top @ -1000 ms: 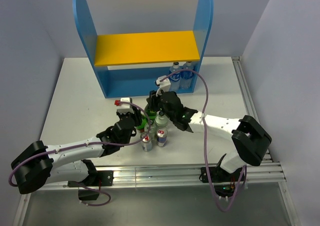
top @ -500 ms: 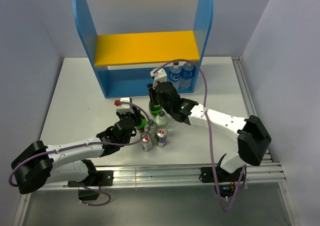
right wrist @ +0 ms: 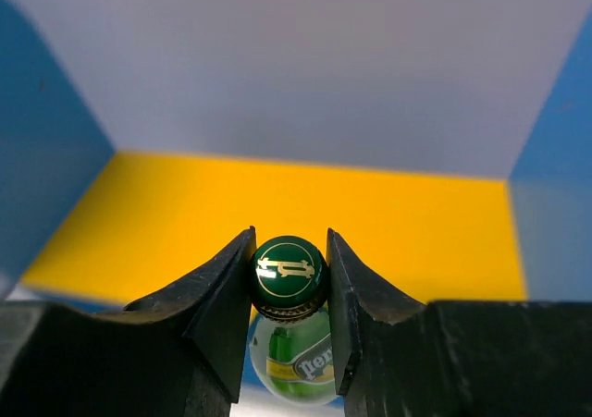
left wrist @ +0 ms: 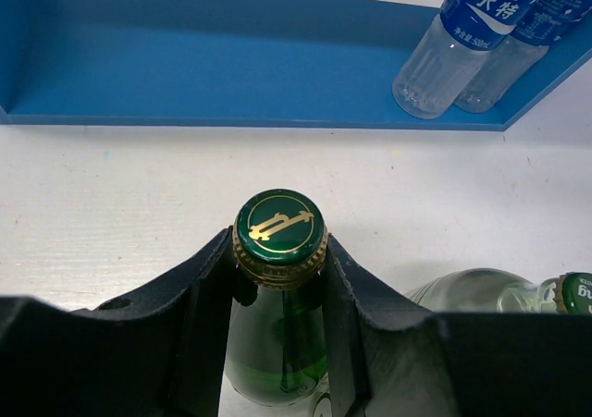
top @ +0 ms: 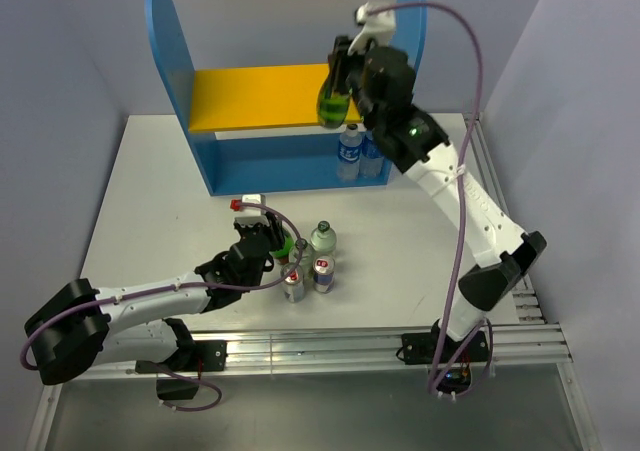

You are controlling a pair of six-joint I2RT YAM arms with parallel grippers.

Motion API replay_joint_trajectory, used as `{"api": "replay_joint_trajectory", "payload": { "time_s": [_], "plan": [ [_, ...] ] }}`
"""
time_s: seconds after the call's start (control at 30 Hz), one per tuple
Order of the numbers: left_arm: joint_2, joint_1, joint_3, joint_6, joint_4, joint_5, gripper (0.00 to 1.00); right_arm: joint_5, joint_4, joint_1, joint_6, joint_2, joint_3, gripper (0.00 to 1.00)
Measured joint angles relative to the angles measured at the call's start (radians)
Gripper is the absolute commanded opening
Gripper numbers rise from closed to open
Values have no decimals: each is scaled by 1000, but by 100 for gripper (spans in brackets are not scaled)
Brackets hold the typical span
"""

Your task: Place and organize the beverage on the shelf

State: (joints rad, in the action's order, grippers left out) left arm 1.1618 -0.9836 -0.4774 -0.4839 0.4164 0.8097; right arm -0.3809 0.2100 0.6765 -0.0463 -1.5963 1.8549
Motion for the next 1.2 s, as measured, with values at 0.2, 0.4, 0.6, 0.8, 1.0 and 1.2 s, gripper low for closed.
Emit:
{"api": "replay_joint_trajectory", "payload": {
  "time_s": [0.2,0.4,0.6,0.8,1.0,1.2],
  "plan": [
    [1,0,0,1,3,-4,0,-5,110,-124,8,-136,361,0],
    [2,0,0,1,5,-8,0,-1,167,-187,14,-195,455,0],
    [14,0,-3,2,20,-9,0,6,217,-225,15,-251,454,0],
    [19,0,-5,2,26,-10,0,0,207,-239,15,-278,408,0],
    [19,0,-5,2,26,-12,0,-14,106,-240,20,-278,351,0],
    [23,0,-6,2,29,-11,0,-31,11,-240,42,-278,303,0]
  ]
}}
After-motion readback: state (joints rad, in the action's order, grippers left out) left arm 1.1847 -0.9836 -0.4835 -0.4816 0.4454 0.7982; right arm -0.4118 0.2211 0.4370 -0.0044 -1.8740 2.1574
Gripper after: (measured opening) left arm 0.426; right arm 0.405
